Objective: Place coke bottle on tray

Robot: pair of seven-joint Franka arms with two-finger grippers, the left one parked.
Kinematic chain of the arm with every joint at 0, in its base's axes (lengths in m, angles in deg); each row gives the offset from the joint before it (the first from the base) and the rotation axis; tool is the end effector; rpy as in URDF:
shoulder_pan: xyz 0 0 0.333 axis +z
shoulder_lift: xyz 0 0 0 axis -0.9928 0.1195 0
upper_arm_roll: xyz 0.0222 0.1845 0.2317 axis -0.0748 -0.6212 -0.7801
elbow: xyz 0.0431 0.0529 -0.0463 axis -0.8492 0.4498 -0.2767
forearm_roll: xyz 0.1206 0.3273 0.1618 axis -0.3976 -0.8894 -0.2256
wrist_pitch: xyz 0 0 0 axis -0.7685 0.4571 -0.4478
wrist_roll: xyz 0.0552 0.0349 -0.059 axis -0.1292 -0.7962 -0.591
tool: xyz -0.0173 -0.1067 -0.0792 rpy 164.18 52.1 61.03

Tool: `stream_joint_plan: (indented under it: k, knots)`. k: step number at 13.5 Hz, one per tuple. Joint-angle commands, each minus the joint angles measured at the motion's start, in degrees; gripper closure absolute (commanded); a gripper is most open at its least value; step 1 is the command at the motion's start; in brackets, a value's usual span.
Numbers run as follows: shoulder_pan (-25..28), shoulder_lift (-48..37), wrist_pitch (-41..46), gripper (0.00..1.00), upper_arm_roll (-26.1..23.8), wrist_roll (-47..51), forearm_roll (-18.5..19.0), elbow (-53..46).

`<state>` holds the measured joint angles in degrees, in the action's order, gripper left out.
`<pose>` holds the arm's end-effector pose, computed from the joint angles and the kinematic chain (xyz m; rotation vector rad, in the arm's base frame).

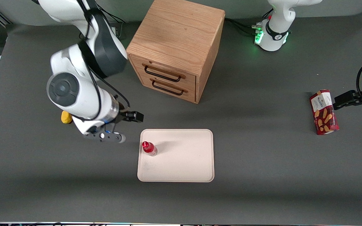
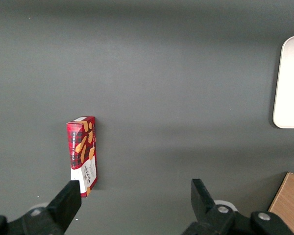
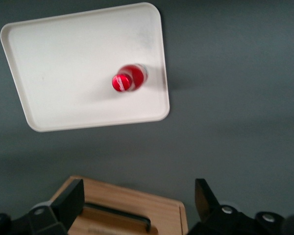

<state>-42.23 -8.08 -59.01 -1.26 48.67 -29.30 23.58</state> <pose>0.6028 0.2887 0.4723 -3.0736 0.2238 0.2284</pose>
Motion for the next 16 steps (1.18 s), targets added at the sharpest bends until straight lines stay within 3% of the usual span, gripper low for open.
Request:
stream_joint_plan:
  k: [1, 4, 9, 12, 16]
  knots:
    - [0.14, -5.06, 4.89, 0.0, -0.3, 1.28, 2.79, 0.77]
    - [-4.24, -8.41, 9.73, 0.0, -1.96, -0.13, 5.0, 0.77]
    - [-19.35, -15.61, 14.66, 0.0, -13.91, -7.23, 7.98, 3.3]
    - [-28.13, -20.44, 14.58, 0.0, -19.61, -13.91, 10.35, 8.23]
    - [-36.41, -25.72, 12.66, 0.0, -22.36, -20.24, 11.67, 15.42]
